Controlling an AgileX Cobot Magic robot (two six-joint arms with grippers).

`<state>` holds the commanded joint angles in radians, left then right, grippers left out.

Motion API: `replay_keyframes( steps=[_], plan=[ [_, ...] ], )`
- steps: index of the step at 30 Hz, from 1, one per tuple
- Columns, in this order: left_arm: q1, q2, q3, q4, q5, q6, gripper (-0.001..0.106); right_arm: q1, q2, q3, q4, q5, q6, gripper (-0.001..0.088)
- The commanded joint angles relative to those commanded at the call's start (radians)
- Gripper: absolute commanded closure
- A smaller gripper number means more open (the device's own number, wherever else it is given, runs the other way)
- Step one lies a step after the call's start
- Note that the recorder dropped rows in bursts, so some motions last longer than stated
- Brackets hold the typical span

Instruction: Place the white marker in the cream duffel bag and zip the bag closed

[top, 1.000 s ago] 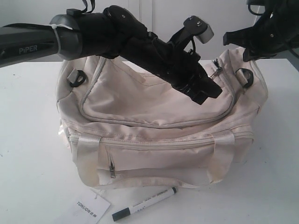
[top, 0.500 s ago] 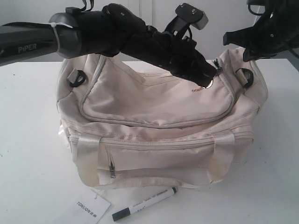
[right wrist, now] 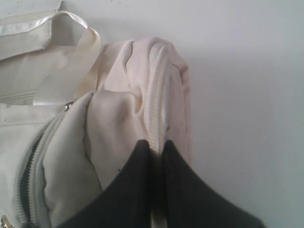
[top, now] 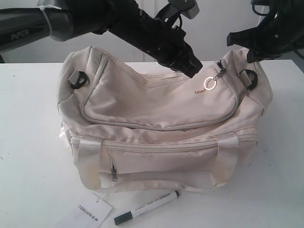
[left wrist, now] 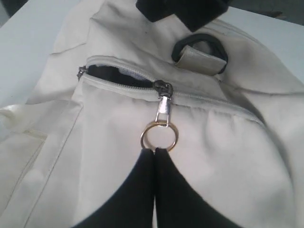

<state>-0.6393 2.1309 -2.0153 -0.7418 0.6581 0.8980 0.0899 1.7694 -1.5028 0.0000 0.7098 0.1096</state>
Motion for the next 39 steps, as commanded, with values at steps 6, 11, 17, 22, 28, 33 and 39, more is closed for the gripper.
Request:
replay_keyframes(
  steps=[6, 11, 17, 22, 28, 33, 39],
  plan=[
    [-0.002, 0.022, 0.0, -0.121, -0.011, 0.176, 0.078, 0.0, 0.0, 0.0, 0.0, 0.0, 0.0, 0.0868],
    [-0.002, 0.026, 0.0, -0.12, -0.062, 0.267, 0.063, 0.0, 0.0, 0.0, 0.0, 0.0, 0.0, 0.0868],
    [-0.002, 0.028, 0.0, -0.127, -0.058, 0.391, 0.062, 0.0, 0.0, 0.0, 0.0, 0.0, 0.0, 0.0868],
    [-0.002, 0.066, 0.0, -0.182, -0.032, 0.471, 0.053, 0.0, 0.0, 0.0, 0.0, 0.0, 0.0, 0.0868],
    [-0.002, 0.102, 0.0, -0.205, -0.072, 0.471, 0.053, 0.0, 0.0, 0.0, 0.0, 0.0, 0.0, 0.0868],
    [-0.002, 0.114, 0.0, -0.263, -0.082, 0.497, 0.053, 0.0, 0.0, 0.0, 0.0, 0.0, 0.0, 0.0868],
    [-0.002, 0.114, 0.0, -0.273, -0.093, 0.497, 0.053, 0.0, 0.0, 0.0, 0.0, 0.0, 0.0, 0.0868]
  ],
)
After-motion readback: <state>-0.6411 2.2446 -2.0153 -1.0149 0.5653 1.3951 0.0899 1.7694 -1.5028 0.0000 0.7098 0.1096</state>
